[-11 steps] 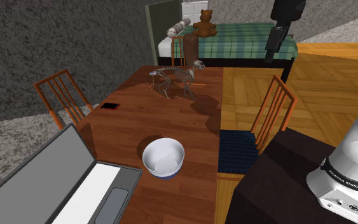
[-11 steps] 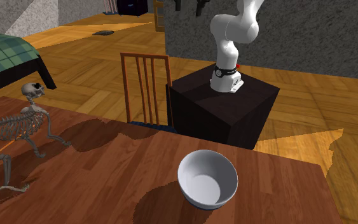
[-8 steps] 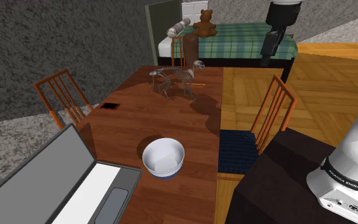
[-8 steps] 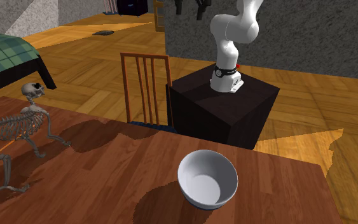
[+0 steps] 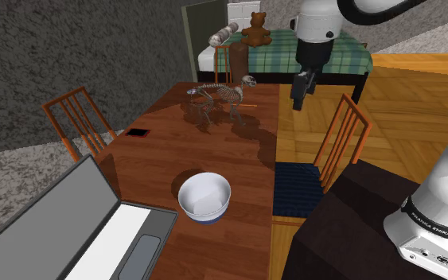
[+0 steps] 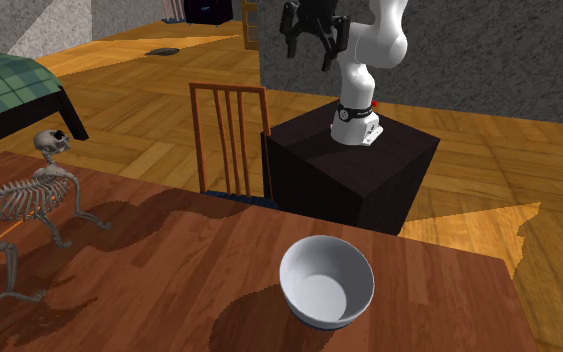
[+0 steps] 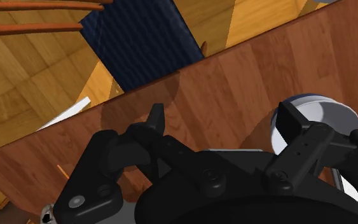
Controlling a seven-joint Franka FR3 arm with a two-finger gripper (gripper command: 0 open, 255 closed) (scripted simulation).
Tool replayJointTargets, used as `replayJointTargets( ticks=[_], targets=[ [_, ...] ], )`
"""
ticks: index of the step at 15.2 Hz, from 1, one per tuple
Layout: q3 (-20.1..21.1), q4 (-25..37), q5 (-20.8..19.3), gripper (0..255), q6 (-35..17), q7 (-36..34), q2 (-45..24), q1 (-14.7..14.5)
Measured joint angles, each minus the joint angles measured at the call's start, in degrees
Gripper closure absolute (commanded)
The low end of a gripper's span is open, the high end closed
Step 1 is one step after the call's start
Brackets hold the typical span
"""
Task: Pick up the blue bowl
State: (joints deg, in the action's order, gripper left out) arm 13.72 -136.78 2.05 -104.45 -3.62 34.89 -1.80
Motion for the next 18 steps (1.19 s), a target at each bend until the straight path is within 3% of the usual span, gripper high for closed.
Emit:
replayJointTargets(
  ticks=[5, 10, 18],
  targets=[
    [5.64, 1.54, -0.14, 0, -5.52, -6.14, -7.93, -0.55],
    [11.21, 5.24, -2.79, 0, -10.65, -13.23, -18.31, -0.38],
    [17.57, 15.43, -12.90, 0, -14.60, -26.75, -37.29, -1.55]
  ],
)
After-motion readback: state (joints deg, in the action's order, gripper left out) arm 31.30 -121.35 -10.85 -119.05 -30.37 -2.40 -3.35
